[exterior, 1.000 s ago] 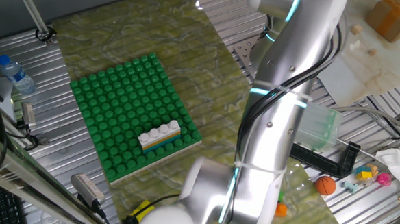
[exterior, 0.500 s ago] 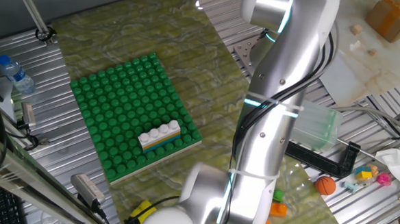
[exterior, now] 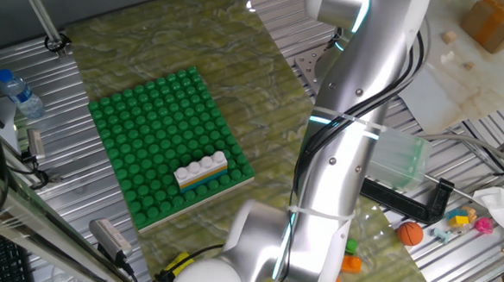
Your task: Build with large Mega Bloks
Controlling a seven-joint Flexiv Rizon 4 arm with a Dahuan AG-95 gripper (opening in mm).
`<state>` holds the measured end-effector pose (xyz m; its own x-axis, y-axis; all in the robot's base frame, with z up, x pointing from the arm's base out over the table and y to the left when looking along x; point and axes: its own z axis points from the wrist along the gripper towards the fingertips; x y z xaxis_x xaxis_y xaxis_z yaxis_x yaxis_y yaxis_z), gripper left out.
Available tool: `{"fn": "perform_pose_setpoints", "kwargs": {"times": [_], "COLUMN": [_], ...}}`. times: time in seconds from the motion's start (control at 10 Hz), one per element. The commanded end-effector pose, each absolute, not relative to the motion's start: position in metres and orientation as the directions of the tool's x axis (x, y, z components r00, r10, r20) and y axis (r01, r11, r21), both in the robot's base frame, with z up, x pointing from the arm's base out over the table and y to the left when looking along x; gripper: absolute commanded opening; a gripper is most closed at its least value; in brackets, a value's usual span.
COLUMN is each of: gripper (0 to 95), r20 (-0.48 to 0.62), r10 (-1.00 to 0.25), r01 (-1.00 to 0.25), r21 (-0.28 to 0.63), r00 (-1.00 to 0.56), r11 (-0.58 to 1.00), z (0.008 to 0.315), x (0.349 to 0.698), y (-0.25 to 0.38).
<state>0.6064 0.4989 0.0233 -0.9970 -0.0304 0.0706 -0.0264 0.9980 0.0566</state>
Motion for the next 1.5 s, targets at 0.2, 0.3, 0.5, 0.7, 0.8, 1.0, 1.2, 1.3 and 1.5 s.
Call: {"fn": "perform_pose_setpoints", "kwargs": {"times": [0.2, 0.3, 0.5, 0.7, 0.8, 1.0, 1.2, 1.3, 1.5], "gripper": [19.0, 19.0, 0.0, 0.0, 0.0, 0.0, 0.0, 0.0, 0.0], "r20": [0.069, 0.068, 0.071, 0.070, 0.066, 0.057, 0.061, 0.064, 0.073], "r10": [-0.030, -0.029, -0.038, -0.065, -0.081, -0.091, -0.105, -0.116, -0.144], "r01": [-0.025, -0.024, -0.033, -0.061, -0.077, -0.088, -0.103, -0.113, -0.141], "r21": [0.068, 0.072, 0.068, 0.058, 0.054, 0.054, 0.045, 0.054, 0.050], "r00": [-0.997, -0.997, -0.997, -0.995, -0.995, -0.994, -0.993, -0.991, -0.987], "r11": [0.997, 0.997, 0.997, 0.996, 0.996, 0.995, 0.994, 0.992, 0.989], "z": [0.020, 0.020, 0.022, 0.036, 0.040, 0.048, 0.064, 0.077, 0.099], "x": [0.605, 0.605, 0.604, 0.597, 0.593, 0.586, 0.580, 0.576, 0.566], "y": [0.498, 0.498, 0.498, 0.498, 0.497, 0.495, 0.490, 0.483, 0.472]}}
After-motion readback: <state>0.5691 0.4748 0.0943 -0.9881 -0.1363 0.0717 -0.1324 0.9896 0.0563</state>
